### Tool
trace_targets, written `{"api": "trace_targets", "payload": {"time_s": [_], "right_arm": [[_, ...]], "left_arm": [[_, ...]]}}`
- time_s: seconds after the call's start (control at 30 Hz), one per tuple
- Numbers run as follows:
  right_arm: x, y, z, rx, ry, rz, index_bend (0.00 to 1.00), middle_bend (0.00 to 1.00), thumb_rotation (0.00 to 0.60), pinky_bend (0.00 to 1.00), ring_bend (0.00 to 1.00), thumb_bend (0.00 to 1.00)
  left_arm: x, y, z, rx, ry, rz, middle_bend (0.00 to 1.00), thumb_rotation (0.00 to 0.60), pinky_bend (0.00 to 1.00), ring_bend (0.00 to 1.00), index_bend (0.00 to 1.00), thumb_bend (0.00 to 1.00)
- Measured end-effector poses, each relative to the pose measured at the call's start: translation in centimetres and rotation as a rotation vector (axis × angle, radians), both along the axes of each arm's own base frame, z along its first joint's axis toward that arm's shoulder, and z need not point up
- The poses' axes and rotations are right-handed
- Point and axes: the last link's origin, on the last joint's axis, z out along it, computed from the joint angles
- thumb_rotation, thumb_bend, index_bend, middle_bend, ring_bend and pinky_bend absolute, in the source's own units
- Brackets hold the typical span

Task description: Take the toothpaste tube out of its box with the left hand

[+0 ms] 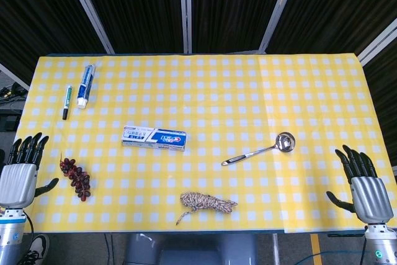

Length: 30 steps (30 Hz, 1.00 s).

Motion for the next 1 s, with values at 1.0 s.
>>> {"api": "trace_targets", "payload": {"time_s": [1.0], "right_arm": [[-0.1, -0.2, 0.2, 0.003, -0.029, -0.012, 0.00, 0.00, 0.600, 0.00, 0.00, 0.08]], "left_arm": [[3.4, 3.2, -0.3, -0.072, 0.035, -0.079, 0.00, 0.600, 0.03, 0.00, 0.04, 0.00]]}}
